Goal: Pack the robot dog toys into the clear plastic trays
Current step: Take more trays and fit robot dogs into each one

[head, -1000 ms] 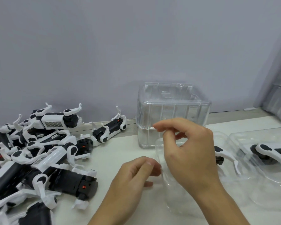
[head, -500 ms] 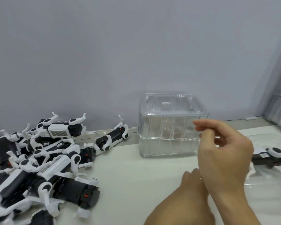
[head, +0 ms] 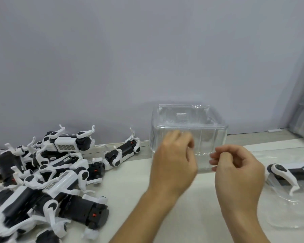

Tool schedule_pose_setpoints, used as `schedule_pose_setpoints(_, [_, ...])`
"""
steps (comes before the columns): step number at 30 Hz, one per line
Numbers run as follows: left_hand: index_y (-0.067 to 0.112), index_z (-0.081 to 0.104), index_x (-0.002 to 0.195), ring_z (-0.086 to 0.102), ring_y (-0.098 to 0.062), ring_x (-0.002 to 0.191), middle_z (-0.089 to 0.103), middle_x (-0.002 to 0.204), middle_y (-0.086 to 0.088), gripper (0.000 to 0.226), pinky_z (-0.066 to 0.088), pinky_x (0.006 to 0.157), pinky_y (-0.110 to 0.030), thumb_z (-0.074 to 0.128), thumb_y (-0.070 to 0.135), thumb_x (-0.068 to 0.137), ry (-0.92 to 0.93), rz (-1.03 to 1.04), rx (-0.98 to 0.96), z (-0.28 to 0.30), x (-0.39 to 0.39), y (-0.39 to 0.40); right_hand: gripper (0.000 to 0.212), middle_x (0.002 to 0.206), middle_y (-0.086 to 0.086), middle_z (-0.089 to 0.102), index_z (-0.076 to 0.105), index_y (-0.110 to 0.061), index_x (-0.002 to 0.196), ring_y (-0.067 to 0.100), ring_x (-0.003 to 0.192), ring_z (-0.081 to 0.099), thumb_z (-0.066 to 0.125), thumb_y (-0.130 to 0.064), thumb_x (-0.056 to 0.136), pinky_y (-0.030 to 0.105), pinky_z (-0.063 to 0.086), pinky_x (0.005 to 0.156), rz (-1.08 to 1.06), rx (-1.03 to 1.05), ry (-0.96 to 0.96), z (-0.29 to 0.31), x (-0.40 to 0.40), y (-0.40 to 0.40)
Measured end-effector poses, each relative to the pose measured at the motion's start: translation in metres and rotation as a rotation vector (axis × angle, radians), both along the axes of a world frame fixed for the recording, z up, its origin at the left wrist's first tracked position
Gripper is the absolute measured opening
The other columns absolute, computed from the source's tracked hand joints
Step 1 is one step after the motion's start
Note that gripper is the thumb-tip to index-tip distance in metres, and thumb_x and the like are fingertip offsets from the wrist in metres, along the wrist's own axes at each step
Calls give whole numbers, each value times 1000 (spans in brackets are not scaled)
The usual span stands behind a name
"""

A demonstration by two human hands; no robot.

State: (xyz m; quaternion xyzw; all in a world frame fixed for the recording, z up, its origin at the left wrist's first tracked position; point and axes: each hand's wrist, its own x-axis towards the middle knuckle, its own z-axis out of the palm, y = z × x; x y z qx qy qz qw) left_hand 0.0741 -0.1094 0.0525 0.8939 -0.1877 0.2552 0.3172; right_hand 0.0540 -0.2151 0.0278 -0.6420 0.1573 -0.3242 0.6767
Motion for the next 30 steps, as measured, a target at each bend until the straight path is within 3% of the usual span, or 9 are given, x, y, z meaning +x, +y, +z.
schedule_pose_setpoints(3, [12, 61, 99, 48, -22, 98, 56, 99, -2, 19, 38, 83, -31, 58, 5, 82, -170, 31, 181, 28, 21, 17, 28, 66, -2, 73, 70, -15, 83, 12, 58, 70, 47, 0, 89, 29, 54, 62, 202, 96, 178, -8, 2, 13])
schedule_pose_setpoints(5, [19, 58, 116, 45, -19, 113, 55, 113, 5, 28, 31, 94, -35, 62, 29, 91, -44, -1, 436, 39, 32, 20, 22, 69, -1, 75, 70, -13, 92, 12, 63, 72, 50, -5, 93, 27, 55, 64, 346, 130, 283, -15, 2, 23])
schedule_pose_setpoints(8, [20, 54, 109, 49, -17, 100, 55, 92, 9, 28, 27, 97, -38, 56, 45, 96, 127, -26, 636, 50, 43, 20, 15, 77, 1, 76, 68, -8, 104, 12, 72, 74, 55, -13, 98, 21, 56, 63, 495, 264, 355, -23, 0, 34])
schedule_pose_setpoints(13, [21, 54, 96, 49, -12, 84, 57, 67, 22, 7, 27, 91, -32, 51, 15, 98, 90, -44, 432, 55, 49, 21, 23, 95, 7, 76, 67, -1, 108, 14, 82, 75, 62, -20, 97, 24, 54, 69, 531, 463, 326, -22, 2, 31])
schedule_pose_setpoints(16, [24, 59, 103, 44, -7, 81, 44, 59, 29, 7, 23, 87, -30, 53, 23, 99, 76, -25, 339, 60, 48, 27, 26, 97, 2, 77, 70, -6, 109, 15, 88, 75, 65, -26, 93, 26, 53, 72, 544, 514, 231, -17, 3, 28])
schedule_pose_setpoints(20, [26, 60, 103, 45, -1, 74, 46, 62, 29, 7, 25, 88, -32, 56, 30, 98, 99, -67, 316, 63, 40, 33, 38, 104, 1, 76, 64, -7, 112, 20, 94, 74, 67, -31, 81, 31, 50, 77, 579, 574, 72, -11, 4, 27])
schedule_pose_setpoints(23, [27, 60, 106, 45, 6, 74, 48, 63, 28, 9, 25, 89, -32, 57, 30, 98, 129, -79, 307, 62, 34, 33, 30, 95, 2, 77, 67, -6, 102, 20, 89, 75, 67, -26, 79, 25, 54, 72, 554, 607, 26, -13, 4, 27])
schedule_pose_setpoints(26, [29, 56, 93, 46, -7, 77, 59, 78, 15, 8, 30, 92, -36, 59, 36, 97, 170, -86, 277, 66, 34, 34, 18, 85, 2, 77, 70, -5, 95, 17, 81, 75, 67, -18, 83, 16, 55, 63, 522, 592, 17, -16, 6, 26])
schedule_pose_setpoints(30, [32, 52, 85, 46, -1, 71, 58, 74, 12, 14, 31, 85, -35, 63, 35, 95, 211, -96, 233, 70, 35, 34, 22, 85, 7, 77, 70, -3, 94, 17, 78, 75, 68, -19, 78, 16, 55, 62, 500, 579, -3, -16, 8, 25])
